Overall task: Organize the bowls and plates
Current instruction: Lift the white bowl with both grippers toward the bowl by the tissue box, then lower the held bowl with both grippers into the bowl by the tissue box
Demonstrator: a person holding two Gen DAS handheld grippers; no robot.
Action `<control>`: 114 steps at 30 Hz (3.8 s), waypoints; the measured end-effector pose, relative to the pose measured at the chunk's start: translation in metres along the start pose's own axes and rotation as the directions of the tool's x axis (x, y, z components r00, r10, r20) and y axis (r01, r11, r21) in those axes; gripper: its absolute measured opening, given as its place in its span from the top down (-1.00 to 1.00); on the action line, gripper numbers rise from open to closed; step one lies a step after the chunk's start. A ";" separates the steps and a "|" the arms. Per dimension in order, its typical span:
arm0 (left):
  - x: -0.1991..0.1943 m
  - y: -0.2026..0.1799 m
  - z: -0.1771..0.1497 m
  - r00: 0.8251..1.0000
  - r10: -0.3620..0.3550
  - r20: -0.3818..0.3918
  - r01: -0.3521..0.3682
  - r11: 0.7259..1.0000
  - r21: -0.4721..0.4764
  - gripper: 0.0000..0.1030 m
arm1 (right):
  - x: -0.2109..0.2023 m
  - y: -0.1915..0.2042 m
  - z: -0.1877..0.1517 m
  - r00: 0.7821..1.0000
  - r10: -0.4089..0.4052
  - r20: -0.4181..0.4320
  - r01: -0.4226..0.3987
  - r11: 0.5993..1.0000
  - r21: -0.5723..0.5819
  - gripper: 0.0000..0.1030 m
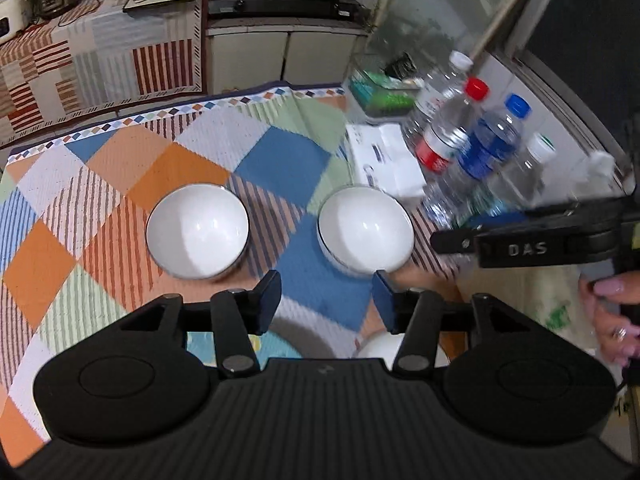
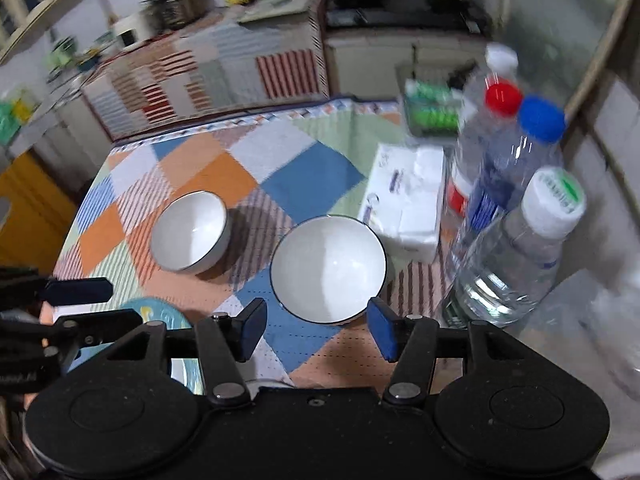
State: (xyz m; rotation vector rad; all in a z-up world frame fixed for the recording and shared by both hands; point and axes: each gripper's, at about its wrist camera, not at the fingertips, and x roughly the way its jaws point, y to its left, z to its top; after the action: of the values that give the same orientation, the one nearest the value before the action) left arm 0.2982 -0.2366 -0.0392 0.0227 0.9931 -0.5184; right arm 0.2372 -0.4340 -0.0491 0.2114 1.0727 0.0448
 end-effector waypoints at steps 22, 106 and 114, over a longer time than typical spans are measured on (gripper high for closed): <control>0.133 0.021 -0.001 1.000 -0.020 0.009 0.021 0.985 -0.170 0.05 | 0.123 -0.033 -0.011 0.991 -0.136 0.006 0.132 0.971 0.198 0.30; 0.075 -0.020 -0.097 0.905 -0.074 -0.418 0.068 0.997 -0.029 0.72 | 0.022 0.028 -0.148 0.994 -0.093 0.051 0.101 0.981 -0.164 0.68; 0.075 -0.022 -0.097 0.913 -0.075 -0.402 0.066 0.997 -0.036 0.65 | 0.027 0.041 -0.145 0.982 -0.172 0.081 0.187 0.948 -0.256 0.53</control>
State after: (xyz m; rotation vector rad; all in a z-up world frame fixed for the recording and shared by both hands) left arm 0.2449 -0.2619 -0.1486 0.0772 1.4085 -0.5826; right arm 0.1258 -0.3679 -0.1316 -0.1249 1.0131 0.0170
